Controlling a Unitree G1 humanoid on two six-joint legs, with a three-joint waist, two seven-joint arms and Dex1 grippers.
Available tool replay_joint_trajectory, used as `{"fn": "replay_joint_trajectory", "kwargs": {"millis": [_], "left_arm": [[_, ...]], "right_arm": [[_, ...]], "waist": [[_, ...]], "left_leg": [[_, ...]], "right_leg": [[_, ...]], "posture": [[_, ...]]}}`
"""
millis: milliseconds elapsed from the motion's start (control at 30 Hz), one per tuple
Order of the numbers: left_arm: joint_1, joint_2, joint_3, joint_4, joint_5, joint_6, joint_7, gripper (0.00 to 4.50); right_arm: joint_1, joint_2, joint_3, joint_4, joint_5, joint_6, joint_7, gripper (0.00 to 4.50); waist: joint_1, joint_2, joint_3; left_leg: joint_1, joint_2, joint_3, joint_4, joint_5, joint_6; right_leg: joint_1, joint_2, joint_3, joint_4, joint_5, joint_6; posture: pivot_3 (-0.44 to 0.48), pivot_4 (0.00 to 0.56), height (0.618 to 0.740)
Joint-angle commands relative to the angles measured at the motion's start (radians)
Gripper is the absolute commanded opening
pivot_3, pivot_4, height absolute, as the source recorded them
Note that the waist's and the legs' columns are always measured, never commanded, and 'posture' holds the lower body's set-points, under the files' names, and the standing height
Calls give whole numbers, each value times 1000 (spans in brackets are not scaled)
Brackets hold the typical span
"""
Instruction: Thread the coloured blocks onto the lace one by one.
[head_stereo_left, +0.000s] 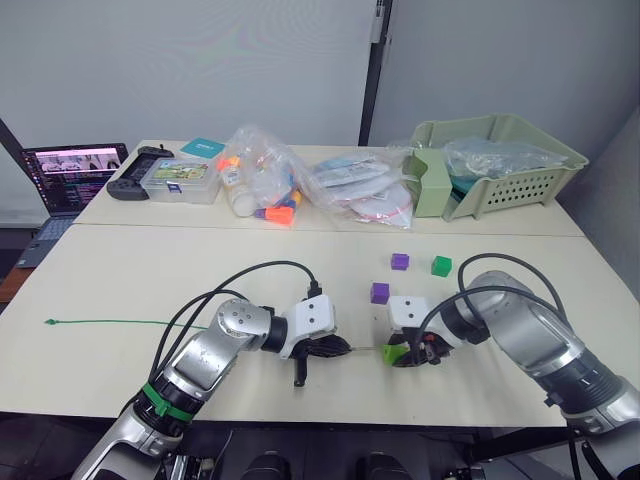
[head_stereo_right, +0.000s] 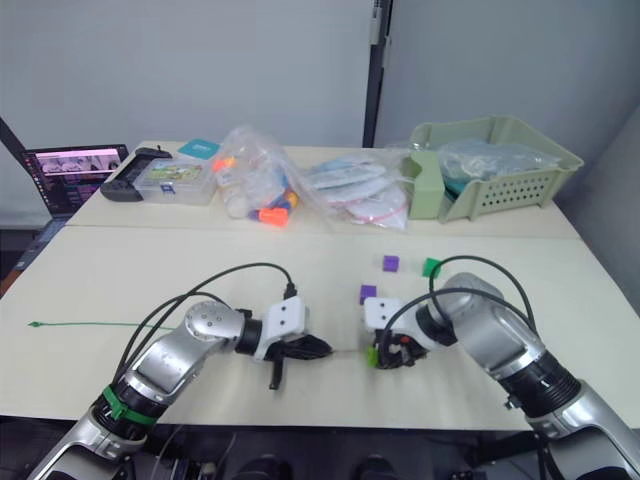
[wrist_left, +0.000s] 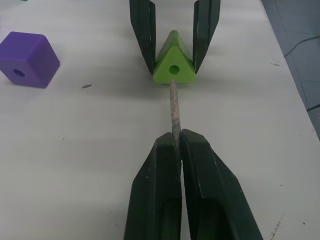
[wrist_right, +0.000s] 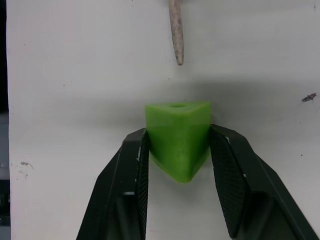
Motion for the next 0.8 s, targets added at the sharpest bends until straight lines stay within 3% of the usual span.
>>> {"fn": "replay_joint_trajectory", "kwargs": {"millis": [33, 800], "left_arm": [[-28, -19, -21, 0, 12, 8, 8, 0], [-84, -116, -49, 123, 46, -45, -5, 0]], "right_arm": [[-5, 13, 16, -15, 7, 14, -11, 1263], [-9, 12, 14, -34, 22, 57, -10, 1263]], "waist": [[0, 0, 0], [0, 0, 0]], "left_leg": [[0, 0, 0, 0, 0, 0], [0, 0, 0, 2, 0, 0]], "right_leg": [[0, 0, 0, 0, 0, 0], [1, 0, -1, 1, 0, 0]], "posture": [[0, 150, 740], [0, 150, 740]]}}
